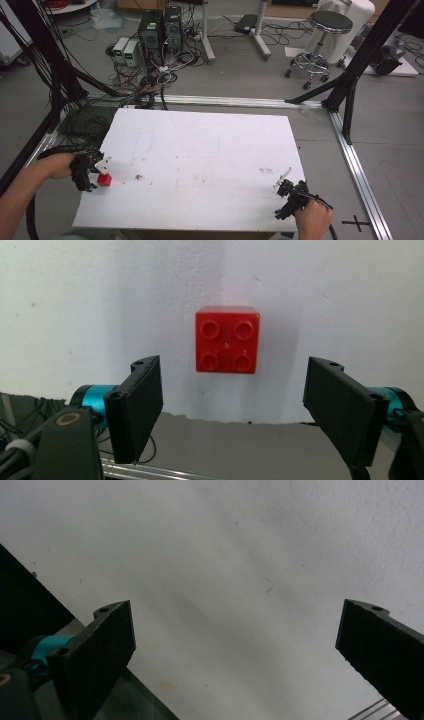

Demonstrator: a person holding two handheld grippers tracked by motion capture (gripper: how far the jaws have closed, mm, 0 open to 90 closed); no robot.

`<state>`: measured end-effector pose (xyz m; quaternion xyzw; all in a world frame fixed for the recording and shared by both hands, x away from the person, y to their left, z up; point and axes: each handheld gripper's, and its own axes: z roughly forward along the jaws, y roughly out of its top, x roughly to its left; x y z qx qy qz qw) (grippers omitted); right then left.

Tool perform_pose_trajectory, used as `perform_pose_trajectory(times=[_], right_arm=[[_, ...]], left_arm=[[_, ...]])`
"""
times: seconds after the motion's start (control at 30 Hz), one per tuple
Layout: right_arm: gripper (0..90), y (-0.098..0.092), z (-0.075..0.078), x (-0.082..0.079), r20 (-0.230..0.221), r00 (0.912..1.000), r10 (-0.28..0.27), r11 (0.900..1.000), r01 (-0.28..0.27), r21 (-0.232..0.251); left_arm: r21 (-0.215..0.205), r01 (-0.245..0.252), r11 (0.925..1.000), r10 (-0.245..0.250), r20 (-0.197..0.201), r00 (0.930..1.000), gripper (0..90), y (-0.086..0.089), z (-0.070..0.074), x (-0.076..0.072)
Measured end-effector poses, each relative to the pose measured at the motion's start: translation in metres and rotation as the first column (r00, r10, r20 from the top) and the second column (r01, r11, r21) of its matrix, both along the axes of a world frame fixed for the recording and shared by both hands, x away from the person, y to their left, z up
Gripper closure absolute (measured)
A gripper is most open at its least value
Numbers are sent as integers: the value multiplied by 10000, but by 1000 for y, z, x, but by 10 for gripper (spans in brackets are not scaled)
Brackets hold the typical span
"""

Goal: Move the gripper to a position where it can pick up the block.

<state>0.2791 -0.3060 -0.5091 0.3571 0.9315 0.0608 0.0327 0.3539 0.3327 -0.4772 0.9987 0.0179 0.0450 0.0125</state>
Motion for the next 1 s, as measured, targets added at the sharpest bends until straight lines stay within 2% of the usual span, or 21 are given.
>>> perform_pose_trajectory(times=[0.17, 0.47, 0.63, 0.77, 0.8, 0.93, 1.0], right_arm=[[17, 0, 0, 0, -24, 10000, 14, 10000, -14, -34], [17, 1, -1, 1, -9, 10000, 31, 10000, -31, -31], [17, 0, -1, 1, -1, 10000, 1, 10000, -1, -35], [17, 0, -1, 1, -31, 10000, -6, 10000, 6, -26], [17, 0, -1, 2, -26, 10000, 27, 10000, -27, -20], [17, 0, -1, 2, -24, 10000, 46, 10000, -46, -32], [17, 0, -1, 1, -29, 10000, 27, 10000, -28, -25]], left_arm=[[74, 20, 10000, -19, -62, 10000, 241, -7, -9, 6], [163, -164, 9997, 173, -568, 9982, 239, -14, -23, 9], [231, -349, 9991, 362, -566, 9977, 234, -14, -26, 11], [273, -266, 9993, 284, -679, 9973, 234, -14, -28, 10], [345, -103, 9994, 122, -569, 9983, 234, -13, -29, 11], [470, -66, 9989, 94, -586, 9982, 230, -12, -31, 11], [398, -97, 9992, 118, -522, 9986, 230, -12, -32, 11]])
